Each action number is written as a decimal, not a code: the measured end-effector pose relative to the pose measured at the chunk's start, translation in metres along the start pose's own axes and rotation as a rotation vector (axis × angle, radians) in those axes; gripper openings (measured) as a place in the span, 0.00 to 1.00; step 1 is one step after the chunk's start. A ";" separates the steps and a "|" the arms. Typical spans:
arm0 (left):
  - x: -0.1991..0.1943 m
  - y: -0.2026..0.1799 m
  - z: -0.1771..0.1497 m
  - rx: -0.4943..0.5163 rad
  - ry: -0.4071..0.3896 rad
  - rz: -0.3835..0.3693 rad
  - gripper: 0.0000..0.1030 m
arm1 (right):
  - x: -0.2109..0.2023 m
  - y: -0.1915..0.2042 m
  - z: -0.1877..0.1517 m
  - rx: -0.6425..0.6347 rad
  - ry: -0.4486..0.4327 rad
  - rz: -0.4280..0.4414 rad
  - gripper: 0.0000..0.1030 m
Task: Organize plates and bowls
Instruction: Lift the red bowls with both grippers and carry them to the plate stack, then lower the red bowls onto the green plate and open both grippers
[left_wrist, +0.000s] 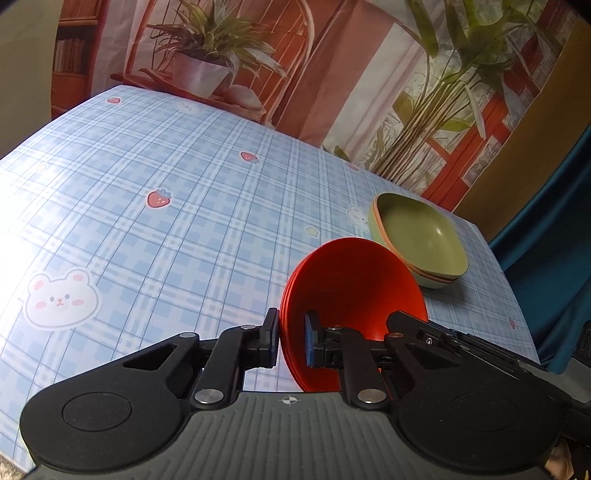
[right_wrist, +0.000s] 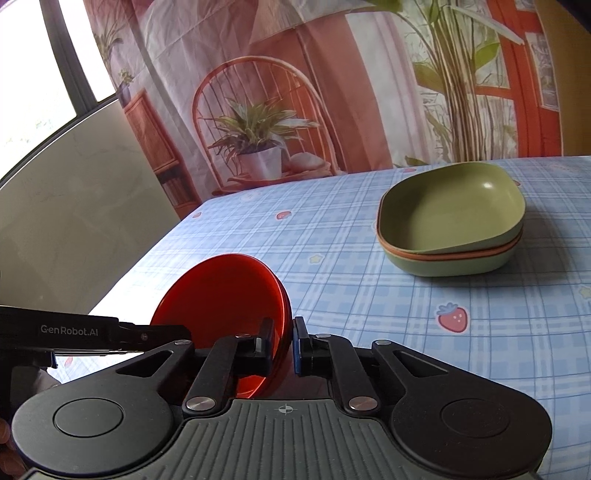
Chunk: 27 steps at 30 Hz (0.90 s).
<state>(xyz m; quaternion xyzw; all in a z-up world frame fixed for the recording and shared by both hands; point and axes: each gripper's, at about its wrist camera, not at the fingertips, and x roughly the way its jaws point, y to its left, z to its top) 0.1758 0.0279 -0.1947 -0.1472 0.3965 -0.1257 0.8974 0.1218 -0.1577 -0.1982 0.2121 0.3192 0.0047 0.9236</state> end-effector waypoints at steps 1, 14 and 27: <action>0.002 -0.003 0.004 0.009 -0.005 -0.006 0.14 | -0.001 -0.003 0.003 0.007 -0.009 -0.005 0.08; 0.036 -0.059 0.054 0.147 -0.049 -0.099 0.11 | -0.016 -0.059 0.057 0.108 -0.151 -0.101 0.07; 0.091 -0.088 0.089 0.196 -0.003 -0.144 0.11 | -0.010 -0.095 0.101 0.030 -0.201 -0.204 0.07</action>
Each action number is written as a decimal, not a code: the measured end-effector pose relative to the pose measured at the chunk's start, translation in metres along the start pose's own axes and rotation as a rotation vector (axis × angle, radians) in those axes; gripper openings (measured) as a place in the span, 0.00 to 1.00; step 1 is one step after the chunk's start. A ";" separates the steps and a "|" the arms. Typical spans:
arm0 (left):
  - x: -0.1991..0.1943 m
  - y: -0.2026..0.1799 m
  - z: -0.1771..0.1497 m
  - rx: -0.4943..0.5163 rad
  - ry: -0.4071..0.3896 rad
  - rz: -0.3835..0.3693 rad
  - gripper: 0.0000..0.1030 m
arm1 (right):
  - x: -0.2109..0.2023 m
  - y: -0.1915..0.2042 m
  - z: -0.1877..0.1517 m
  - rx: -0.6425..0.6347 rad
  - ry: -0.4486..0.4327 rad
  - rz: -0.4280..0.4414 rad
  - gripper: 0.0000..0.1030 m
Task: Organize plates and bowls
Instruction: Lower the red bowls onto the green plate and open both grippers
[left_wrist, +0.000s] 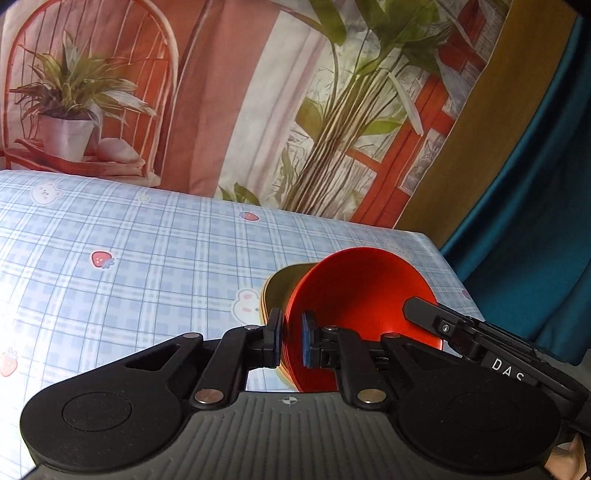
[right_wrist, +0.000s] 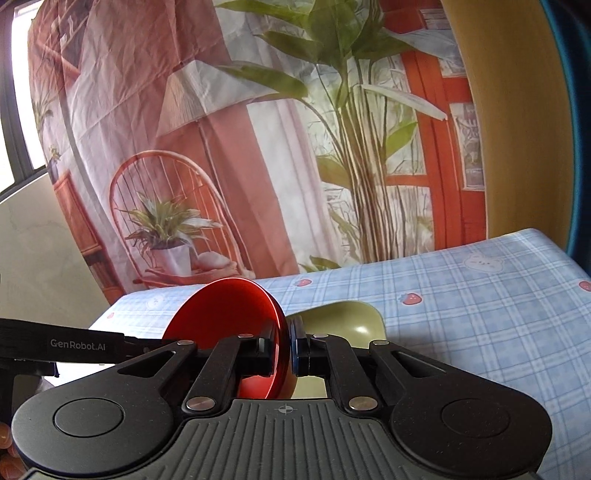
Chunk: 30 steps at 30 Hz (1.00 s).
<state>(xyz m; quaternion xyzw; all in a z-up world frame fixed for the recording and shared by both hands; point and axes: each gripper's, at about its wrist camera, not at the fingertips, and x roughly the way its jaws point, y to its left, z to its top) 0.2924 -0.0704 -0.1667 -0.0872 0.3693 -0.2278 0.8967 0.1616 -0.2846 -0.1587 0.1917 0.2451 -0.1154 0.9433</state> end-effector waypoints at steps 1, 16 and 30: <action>0.004 -0.001 0.002 0.006 0.005 0.000 0.11 | 0.003 -0.002 0.001 -0.004 0.005 -0.010 0.07; 0.059 -0.005 0.007 0.033 0.102 0.015 0.11 | 0.043 -0.030 -0.005 0.015 0.076 -0.083 0.07; 0.063 -0.006 0.008 0.068 0.109 0.054 0.11 | 0.057 -0.026 -0.007 -0.013 0.103 -0.090 0.07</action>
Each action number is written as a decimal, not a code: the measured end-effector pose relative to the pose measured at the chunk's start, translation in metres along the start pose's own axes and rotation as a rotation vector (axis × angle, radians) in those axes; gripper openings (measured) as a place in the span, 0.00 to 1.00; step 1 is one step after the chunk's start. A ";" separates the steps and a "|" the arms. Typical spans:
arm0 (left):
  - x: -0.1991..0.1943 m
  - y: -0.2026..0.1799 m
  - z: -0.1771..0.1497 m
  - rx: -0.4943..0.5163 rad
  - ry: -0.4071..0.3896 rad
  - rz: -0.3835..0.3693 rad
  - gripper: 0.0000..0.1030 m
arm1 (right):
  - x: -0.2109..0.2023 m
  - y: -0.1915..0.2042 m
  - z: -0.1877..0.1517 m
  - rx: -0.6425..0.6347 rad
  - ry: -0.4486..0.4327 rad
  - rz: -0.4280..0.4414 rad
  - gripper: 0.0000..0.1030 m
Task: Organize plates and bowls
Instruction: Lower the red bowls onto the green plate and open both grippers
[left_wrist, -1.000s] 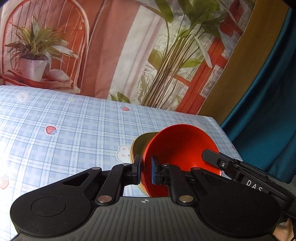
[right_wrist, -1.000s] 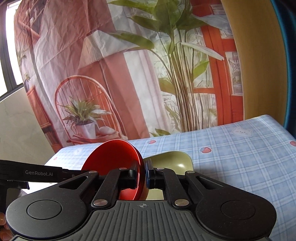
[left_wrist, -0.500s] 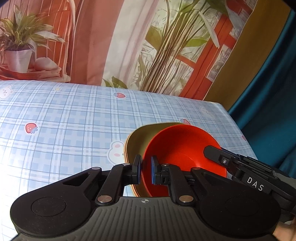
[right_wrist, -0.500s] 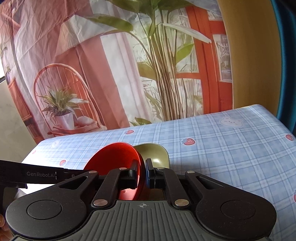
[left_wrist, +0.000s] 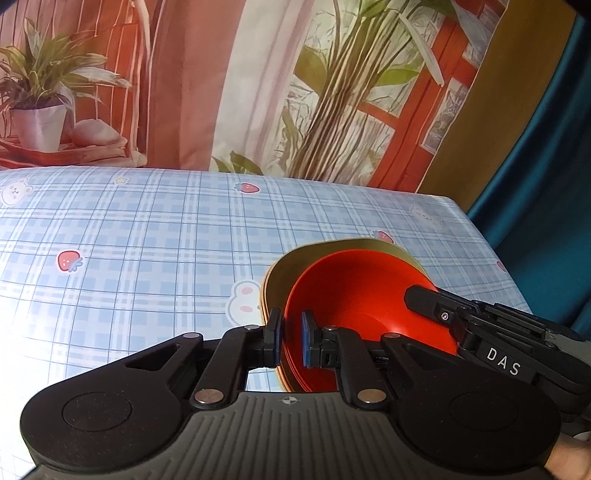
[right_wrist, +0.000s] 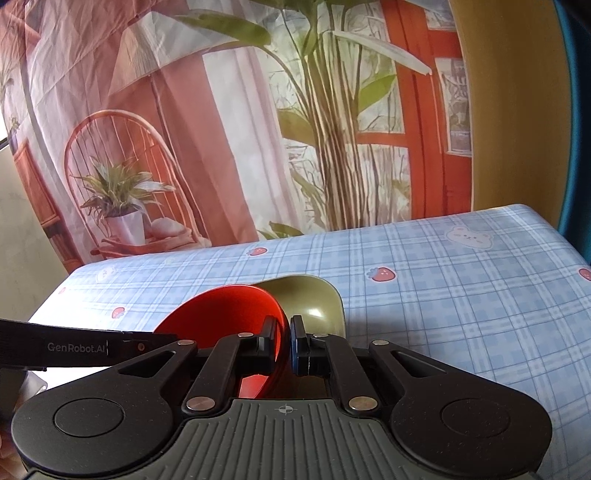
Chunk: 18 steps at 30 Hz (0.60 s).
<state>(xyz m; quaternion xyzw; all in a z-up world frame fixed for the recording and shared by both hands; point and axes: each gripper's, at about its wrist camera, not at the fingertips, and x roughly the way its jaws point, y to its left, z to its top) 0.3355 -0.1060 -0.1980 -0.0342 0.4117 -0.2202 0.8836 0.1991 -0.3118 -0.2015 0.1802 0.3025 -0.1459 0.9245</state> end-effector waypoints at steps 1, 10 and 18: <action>0.000 -0.001 0.000 0.003 0.000 0.003 0.11 | 0.000 0.001 0.000 -0.006 0.001 -0.003 0.07; -0.003 -0.001 0.000 0.025 0.001 0.032 0.12 | 0.000 0.008 -0.001 -0.056 0.015 -0.003 0.08; -0.010 -0.001 0.000 0.055 -0.012 0.050 0.12 | 0.000 0.012 -0.004 -0.073 0.024 -0.008 0.10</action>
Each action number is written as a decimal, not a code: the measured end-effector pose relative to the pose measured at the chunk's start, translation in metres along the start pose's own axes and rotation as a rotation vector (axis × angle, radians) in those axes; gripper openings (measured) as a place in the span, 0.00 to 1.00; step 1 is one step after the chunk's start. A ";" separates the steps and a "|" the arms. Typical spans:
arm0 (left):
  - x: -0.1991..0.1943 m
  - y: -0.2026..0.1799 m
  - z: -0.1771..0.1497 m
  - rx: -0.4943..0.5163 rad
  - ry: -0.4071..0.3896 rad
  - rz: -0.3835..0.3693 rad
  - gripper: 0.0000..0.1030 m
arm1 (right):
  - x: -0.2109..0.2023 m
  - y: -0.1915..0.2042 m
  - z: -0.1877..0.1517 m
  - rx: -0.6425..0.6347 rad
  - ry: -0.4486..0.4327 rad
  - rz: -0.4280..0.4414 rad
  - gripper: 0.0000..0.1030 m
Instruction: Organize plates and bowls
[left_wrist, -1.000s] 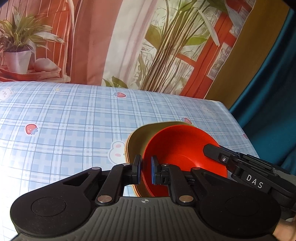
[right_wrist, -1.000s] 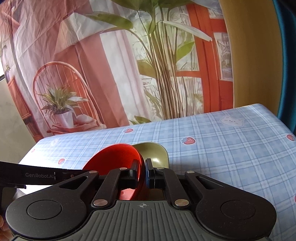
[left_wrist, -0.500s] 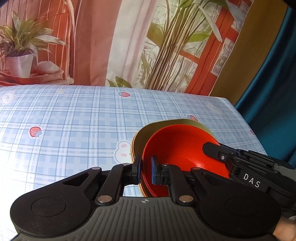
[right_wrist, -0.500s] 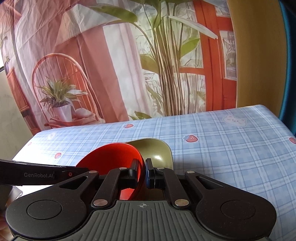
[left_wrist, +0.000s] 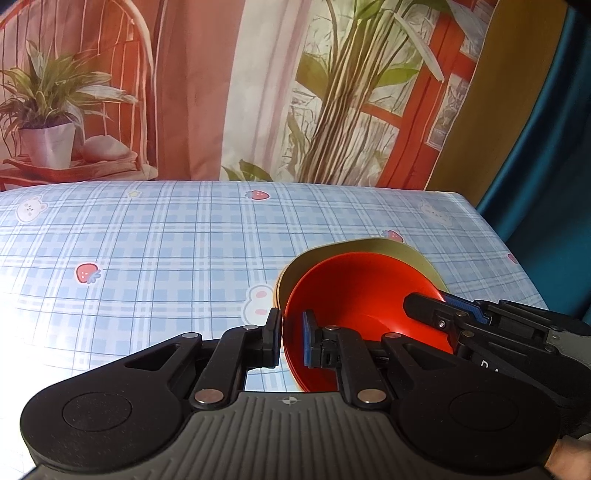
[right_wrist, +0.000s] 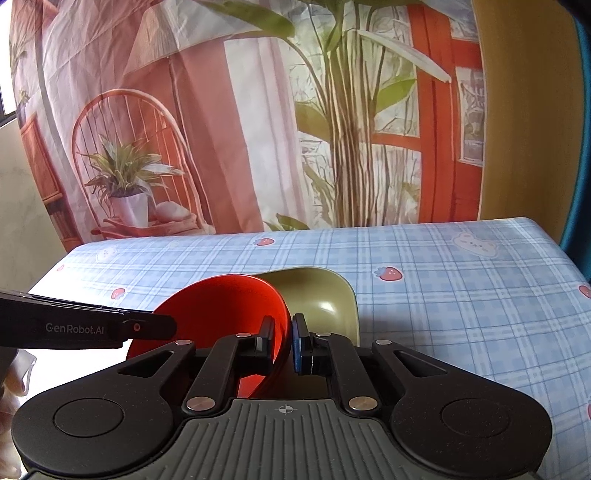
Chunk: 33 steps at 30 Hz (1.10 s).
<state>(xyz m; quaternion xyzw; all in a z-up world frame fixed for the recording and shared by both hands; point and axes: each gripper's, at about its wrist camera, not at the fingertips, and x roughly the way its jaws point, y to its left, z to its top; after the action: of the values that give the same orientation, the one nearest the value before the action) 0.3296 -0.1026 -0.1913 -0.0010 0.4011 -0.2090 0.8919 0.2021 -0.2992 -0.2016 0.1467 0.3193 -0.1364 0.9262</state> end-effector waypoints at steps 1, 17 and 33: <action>-0.001 -0.001 0.000 0.007 0.001 0.005 0.12 | 0.001 0.000 0.000 -0.001 0.005 0.002 0.11; -0.048 -0.001 0.007 0.047 -0.068 0.088 0.66 | -0.041 -0.002 0.010 -0.012 -0.024 -0.064 0.57; -0.144 -0.006 -0.002 0.070 -0.193 0.191 1.00 | -0.123 0.019 0.019 -0.033 -0.076 -0.071 1.00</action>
<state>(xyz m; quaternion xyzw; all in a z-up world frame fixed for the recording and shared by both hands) 0.2407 -0.0538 -0.0887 0.0481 0.3042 -0.1358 0.9416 0.1256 -0.2692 -0.1058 0.1146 0.2909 -0.1693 0.9346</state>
